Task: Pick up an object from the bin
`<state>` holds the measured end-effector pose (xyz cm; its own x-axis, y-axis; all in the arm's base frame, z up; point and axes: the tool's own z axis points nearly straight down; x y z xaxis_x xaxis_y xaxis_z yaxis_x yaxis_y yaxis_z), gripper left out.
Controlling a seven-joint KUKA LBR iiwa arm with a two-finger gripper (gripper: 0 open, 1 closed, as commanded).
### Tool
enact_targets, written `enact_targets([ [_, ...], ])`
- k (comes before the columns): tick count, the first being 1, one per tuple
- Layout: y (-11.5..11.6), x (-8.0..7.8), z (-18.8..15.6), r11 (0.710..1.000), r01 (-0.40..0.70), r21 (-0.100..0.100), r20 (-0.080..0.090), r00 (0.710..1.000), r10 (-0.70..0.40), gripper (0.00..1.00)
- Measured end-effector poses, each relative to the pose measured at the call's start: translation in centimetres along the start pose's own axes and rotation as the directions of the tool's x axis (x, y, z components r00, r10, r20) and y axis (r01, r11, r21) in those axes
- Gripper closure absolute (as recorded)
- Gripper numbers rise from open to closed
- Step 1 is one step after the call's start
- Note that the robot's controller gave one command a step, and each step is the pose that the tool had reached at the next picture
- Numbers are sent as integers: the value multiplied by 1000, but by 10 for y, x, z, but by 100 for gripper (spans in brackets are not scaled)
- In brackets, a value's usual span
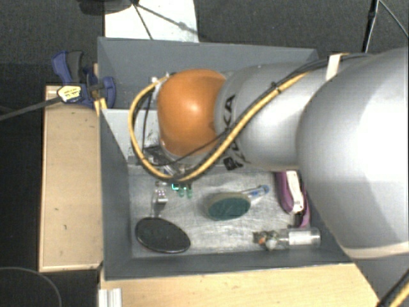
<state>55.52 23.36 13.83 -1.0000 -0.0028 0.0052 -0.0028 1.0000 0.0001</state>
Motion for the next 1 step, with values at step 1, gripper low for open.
enact_targets([
  [1,-81,30,56,953,304,4,14,953,-304,0],
])
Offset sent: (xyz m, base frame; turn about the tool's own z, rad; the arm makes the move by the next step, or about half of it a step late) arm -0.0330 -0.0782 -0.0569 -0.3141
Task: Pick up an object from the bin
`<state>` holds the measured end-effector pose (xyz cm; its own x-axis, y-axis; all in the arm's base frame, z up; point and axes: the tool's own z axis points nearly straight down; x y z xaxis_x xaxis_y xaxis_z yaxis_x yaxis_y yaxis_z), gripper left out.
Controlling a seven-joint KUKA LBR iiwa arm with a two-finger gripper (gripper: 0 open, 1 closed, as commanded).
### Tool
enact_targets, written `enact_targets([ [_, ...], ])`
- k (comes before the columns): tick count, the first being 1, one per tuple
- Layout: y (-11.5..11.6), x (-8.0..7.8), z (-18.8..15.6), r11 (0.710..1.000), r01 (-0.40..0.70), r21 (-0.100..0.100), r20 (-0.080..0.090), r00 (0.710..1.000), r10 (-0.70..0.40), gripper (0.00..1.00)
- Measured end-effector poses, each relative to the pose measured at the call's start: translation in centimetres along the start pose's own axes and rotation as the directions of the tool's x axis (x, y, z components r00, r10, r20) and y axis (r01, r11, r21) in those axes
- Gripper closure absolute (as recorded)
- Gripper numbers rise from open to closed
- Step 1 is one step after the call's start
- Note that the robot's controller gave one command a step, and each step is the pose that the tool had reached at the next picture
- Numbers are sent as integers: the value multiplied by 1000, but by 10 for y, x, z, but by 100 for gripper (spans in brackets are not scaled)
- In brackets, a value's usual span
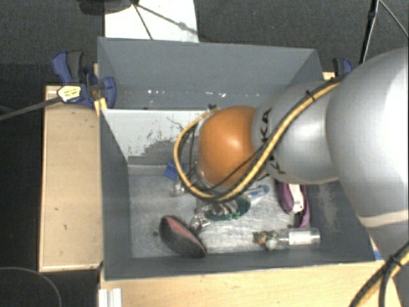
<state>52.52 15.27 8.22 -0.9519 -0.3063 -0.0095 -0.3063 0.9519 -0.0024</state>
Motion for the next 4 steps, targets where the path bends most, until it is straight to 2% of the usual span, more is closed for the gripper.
enact_targets([
  [1,74,6,-14,1000,2,-3,42,999,-1,0],
  [2,104,2,10,974,227,0,-6,974,-227,0],
  [3,103,1,9,976,219,1,-2,976,-219,100],
  [4,96,3,-143,955,295,-4,1,955,-295,100],
])
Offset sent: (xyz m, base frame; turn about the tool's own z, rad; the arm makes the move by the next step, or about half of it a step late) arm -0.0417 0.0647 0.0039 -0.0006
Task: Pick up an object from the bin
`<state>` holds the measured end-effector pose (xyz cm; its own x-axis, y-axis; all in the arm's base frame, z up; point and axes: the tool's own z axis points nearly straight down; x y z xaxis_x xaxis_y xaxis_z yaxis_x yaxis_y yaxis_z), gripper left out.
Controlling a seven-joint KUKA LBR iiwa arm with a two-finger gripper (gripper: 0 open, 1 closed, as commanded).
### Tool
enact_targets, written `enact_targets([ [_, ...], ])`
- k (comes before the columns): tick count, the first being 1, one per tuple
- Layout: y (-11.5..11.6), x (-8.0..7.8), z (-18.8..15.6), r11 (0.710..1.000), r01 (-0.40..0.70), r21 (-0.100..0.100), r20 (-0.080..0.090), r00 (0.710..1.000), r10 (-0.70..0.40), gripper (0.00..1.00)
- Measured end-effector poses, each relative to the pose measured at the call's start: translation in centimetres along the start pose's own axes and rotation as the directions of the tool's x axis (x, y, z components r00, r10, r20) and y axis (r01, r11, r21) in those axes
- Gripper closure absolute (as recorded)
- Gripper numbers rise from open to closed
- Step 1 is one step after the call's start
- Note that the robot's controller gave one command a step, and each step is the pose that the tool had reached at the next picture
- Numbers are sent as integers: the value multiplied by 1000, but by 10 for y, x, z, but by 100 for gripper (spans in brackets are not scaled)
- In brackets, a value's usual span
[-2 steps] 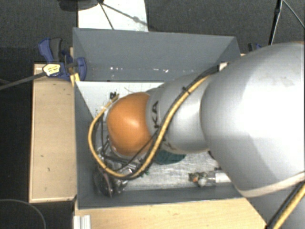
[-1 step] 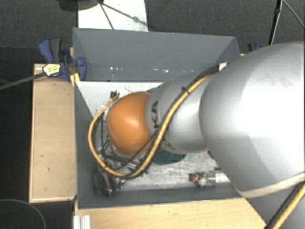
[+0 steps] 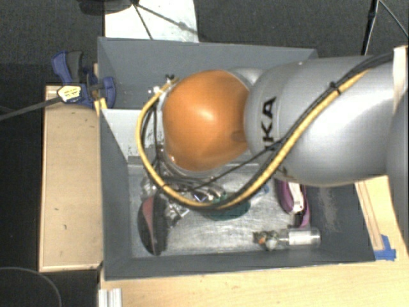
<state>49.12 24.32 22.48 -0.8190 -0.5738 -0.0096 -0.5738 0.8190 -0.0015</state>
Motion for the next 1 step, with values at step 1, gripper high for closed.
enact_targets([
  [1,-44,-34,-76,991,132,2,2,991,-132,100],
])
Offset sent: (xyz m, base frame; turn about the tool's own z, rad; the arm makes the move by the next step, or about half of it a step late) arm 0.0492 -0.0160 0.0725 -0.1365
